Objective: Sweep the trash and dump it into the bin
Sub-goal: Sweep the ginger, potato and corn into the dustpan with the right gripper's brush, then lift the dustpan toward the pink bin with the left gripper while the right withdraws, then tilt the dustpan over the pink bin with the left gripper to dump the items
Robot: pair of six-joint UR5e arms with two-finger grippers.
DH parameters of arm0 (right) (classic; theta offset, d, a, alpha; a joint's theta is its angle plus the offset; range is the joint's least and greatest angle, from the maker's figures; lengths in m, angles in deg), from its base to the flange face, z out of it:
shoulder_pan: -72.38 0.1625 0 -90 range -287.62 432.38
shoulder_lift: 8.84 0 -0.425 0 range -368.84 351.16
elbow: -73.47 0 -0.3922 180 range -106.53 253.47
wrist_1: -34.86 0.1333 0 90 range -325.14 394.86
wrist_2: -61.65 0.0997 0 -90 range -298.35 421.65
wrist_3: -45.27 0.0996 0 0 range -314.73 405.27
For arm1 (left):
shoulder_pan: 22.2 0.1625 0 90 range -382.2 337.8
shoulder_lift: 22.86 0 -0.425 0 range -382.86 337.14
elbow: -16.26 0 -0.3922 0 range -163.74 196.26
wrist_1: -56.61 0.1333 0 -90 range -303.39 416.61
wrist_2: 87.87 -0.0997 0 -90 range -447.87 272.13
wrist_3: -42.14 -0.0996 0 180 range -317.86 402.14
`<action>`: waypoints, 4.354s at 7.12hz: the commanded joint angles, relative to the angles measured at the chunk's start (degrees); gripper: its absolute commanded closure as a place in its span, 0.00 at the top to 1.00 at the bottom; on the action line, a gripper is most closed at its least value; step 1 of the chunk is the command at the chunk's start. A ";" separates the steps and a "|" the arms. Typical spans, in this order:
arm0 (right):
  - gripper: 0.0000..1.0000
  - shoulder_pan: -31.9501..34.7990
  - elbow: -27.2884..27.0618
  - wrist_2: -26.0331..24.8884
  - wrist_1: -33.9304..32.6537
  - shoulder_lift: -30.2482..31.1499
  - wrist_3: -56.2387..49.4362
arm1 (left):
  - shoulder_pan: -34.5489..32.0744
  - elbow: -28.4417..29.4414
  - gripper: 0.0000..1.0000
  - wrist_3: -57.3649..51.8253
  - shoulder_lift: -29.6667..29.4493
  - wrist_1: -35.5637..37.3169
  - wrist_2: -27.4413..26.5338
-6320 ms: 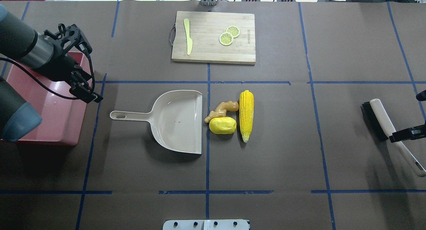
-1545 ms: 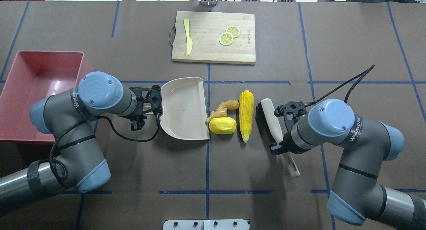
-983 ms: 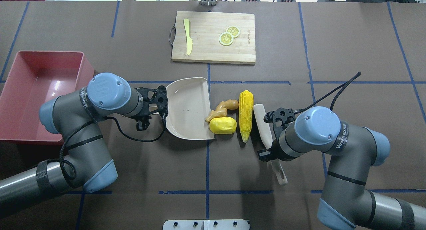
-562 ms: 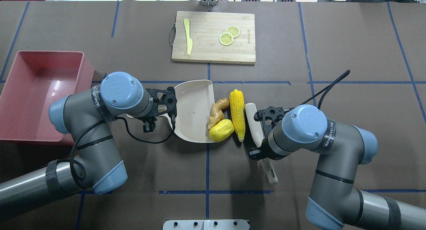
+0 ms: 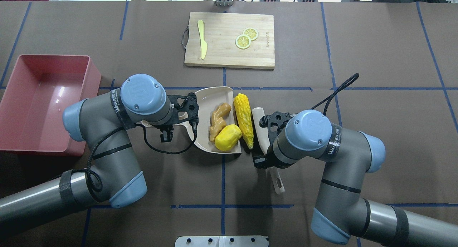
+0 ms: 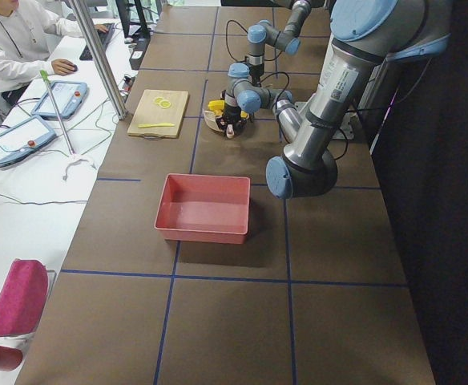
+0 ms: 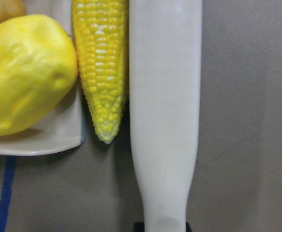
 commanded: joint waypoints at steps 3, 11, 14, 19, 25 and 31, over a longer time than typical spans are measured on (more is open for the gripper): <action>0.00 -1.72 1.42 -0.18 0.45 -4.54 4.06 | 0.39 4.09 0.07 1.50 -3.99 0.22 -0.05; 0.00 6.10 -7.28 4.39 -2.71 2.13 3.02 | -0.13 1.46 0.04 16.95 2.06 -13.53 0.21; 0.00 7.76 -7.72 5.00 -2.62 3.26 2.50 | -0.31 0.68 0.04 19.34 2.08 -14.72 0.21; 0.00 15.06 -12.99 6.85 -2.19 16.27 -5.50 | -12.83 -14.16 0.02 19.96 14.70 -11.58 10.88; 0.00 15.33 -11.85 5.62 -2.01 17.16 -6.74 | -37.72 -22.80 0.01 10.10 36.84 -12.17 27.46; 0.00 15.07 -10.27 4.48 -1.92 17.25 -6.65 | -46.98 -20.77 0.00 -16.31 45.76 -9.63 20.98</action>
